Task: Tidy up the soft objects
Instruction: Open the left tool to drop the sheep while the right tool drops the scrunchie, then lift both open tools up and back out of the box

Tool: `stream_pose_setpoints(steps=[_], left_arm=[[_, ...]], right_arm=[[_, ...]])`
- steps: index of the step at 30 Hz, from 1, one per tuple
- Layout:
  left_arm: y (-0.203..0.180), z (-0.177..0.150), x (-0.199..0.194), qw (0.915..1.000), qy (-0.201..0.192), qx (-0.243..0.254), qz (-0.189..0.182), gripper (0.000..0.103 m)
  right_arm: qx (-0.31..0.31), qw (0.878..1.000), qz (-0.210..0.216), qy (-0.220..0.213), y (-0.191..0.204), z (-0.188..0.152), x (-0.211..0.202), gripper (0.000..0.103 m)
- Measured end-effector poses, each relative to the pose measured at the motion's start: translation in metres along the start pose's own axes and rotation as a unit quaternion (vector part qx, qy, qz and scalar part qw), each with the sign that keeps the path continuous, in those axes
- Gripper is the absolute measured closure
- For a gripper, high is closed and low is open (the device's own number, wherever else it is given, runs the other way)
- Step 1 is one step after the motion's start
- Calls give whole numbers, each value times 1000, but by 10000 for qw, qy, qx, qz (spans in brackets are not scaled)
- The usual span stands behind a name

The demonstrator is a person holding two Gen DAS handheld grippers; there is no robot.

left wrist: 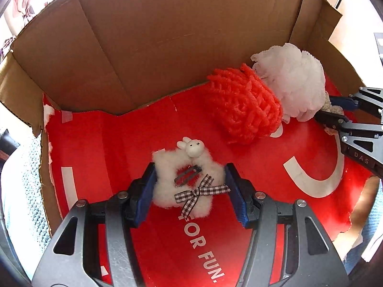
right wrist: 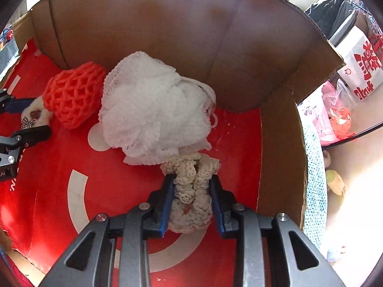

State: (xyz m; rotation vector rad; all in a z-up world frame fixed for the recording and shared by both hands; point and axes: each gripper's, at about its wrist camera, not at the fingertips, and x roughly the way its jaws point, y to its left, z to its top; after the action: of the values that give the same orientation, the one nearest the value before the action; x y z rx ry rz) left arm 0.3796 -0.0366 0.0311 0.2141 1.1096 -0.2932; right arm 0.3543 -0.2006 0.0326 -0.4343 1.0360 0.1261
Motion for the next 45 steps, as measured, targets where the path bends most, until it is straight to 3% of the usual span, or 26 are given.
stream_pose_setpoints(steps=[15, 30, 33, 38, 42, 45], left_arm=[[-12, -14, 8, 9999, -40, 74, 98, 38], [-6, -25, -19, 9996, -297, -1, -31, 31], [-6, -30, -32, 9989, -449, -53, -128, 28], [-8, -43, -64, 9959, -803, -205, -375, 24], [-11, -56, -88, 9923, -1123, -237, -477, 21], [-11, -67, -113, 9879, -1430, -298, -524, 16]], right_arm=[[-63, 9999, -89, 5, 14, 0, -1, 67], [-102, 9998, -80, -121, 22, -3, -16, 51], [-89, 9996, -101, -263, 21, -6, -28, 43], [35, 9986, 24, -522, 17, -12, -55, 42], [120, 9962, 131, -854, 16, -19, -82, 33], [224, 9933, 249, -1102, 12, -27, -102, 32]])
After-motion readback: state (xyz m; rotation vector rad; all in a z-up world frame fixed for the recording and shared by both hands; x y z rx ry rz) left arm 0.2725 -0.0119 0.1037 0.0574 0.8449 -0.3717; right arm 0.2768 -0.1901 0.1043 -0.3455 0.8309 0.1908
